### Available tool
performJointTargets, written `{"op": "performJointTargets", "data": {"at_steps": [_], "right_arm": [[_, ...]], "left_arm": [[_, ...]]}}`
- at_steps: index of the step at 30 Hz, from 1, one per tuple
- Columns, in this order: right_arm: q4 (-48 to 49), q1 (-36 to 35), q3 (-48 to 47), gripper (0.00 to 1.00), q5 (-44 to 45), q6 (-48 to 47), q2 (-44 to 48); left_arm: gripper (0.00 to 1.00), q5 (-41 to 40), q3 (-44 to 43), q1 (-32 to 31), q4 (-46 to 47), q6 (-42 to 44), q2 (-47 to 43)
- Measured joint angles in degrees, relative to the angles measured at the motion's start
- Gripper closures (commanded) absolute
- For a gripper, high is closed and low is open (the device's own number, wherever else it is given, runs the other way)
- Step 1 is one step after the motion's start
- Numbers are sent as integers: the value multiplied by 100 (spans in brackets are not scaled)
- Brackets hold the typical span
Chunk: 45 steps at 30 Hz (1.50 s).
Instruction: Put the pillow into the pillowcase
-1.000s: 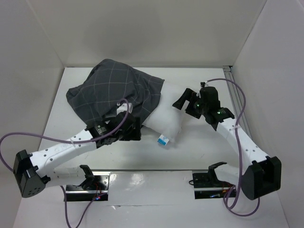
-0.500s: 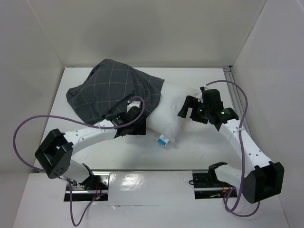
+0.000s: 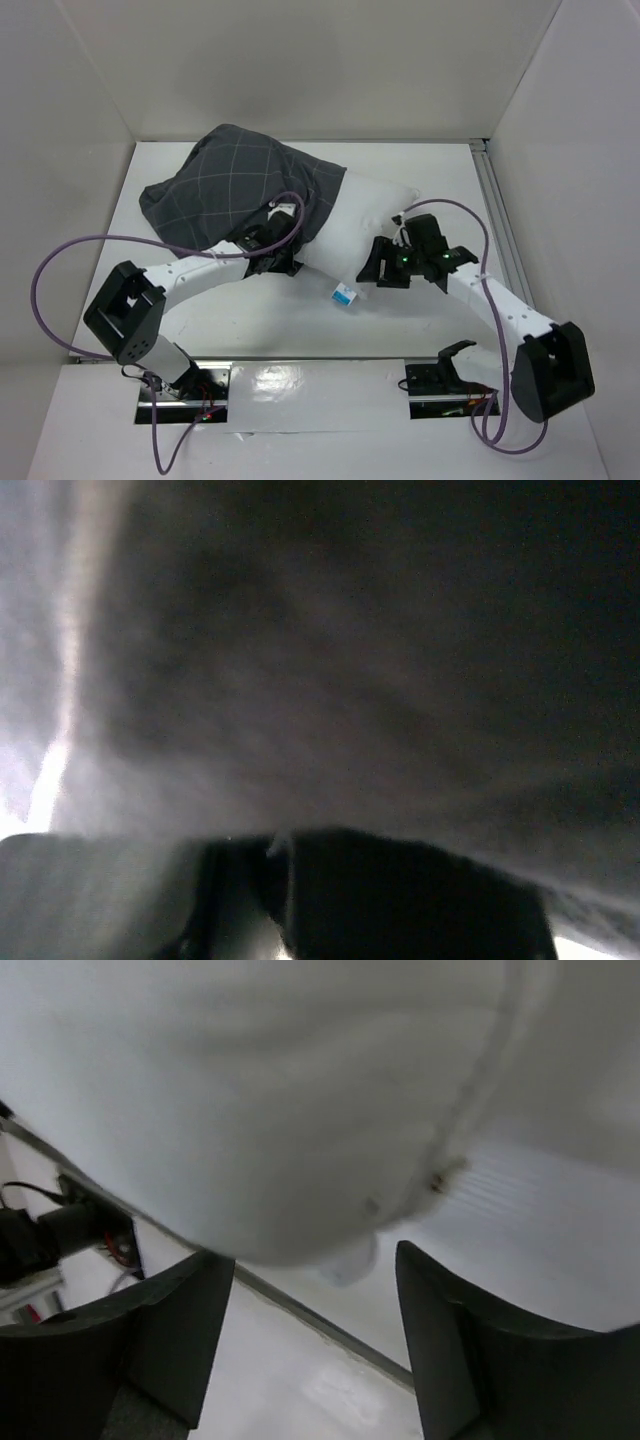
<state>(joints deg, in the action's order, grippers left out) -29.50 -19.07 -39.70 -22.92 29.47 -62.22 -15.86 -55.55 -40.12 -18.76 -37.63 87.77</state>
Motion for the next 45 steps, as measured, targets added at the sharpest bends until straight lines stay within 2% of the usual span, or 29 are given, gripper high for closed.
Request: {"op": "performJointTargets", "data": {"at_steps": [1, 4, 8, 11, 14, 18, 20, 23, 27, 30, 34, 35, 36, 37, 39, 40, 41, 42, 44, 45], "right_arm": [[190, -140, 0, 59, -55, 68, -166], [807, -573, -179, 99, -140, 271, -846], [1054, -767, -903, 100, -20, 422, -1672], [1207, -667, -1314, 100, 144, 496, -1827], [1176, -352, -1639, 100, 166, 570, -1777], [870, -155, -2068, 100, 341, 549, -1213], [717, -166, -2378, 100, 472, 498, -662], [455, -199, -2857, 100, 745, 433, 142], [271, -293, -2907, 100, 901, 654, 1239], [55, -334, -2651, 100, 857, 1016, 1792], [-393, -345, -2463, 100, 1036, 1250, 1648], [-531, -345, -2444, 100, 1139, 1237, 1462], [-645, -348, -2444, 100, 1307, 1193, 1233], [-710, -345, -2444, 100, 1467, 1145, 1025], [-811, -341, -2450, 100, 1921, 977, 372], [-846, -343, -2450, 73, 2135, 907, 9], [-872, -337, -2457, 52, 2354, 852, -378], [-872, -319, -2520, 33, 2625, 739, -763], [-876, -216, -2734, 12, 3029, 520, -1392], [-914, -114, -2872, 8, 3163, 389, -1652]], "left_arm": [[100, 44, -57, -11, -52, -2, -4], [100, 227, -306, -146, -223, -7, -35], [100, 431, -997, -654, -568, -9, -46], [100, 708, -2135, -975, -931, 24, 155], [100, 1106, -3250, -1008, -1209, 149, 304], [100, 1770, -4913, -623, -2096, 284, 457], [100, 2035, -5993, -455, -2649, 321, 599], [100, 2479, -7001, -442, -3014, 315, 590], [100, 3115, -7296, -339, -3056, 236, 225], [100, 3517, -7189, 122, -3281, 111, 133], [100, 3982, -7322, 846, -3571, 92, 997], [97, 3998, -7469, 931, -3615, 107, 1355], [80, 3995, -7661, 1005, -3626, 140, 1829], [53, 3976, -7766, 1054, -3589, 188, 2212], [28, 3840, -7978, 1139, -3432, 367, 2916], [23, 3724, -8004, 1154, -3370, 444, 3176], [18, 3515, -7989, 1172, -3403, 505, 3342], [18, 3311, -7938, 1167, -3447, 601, 3410], [18, 2791, -7777, 1049, -3576, 704, 3368], [18, 2546, -7670, 944, -3558, 748, 3257]]}}
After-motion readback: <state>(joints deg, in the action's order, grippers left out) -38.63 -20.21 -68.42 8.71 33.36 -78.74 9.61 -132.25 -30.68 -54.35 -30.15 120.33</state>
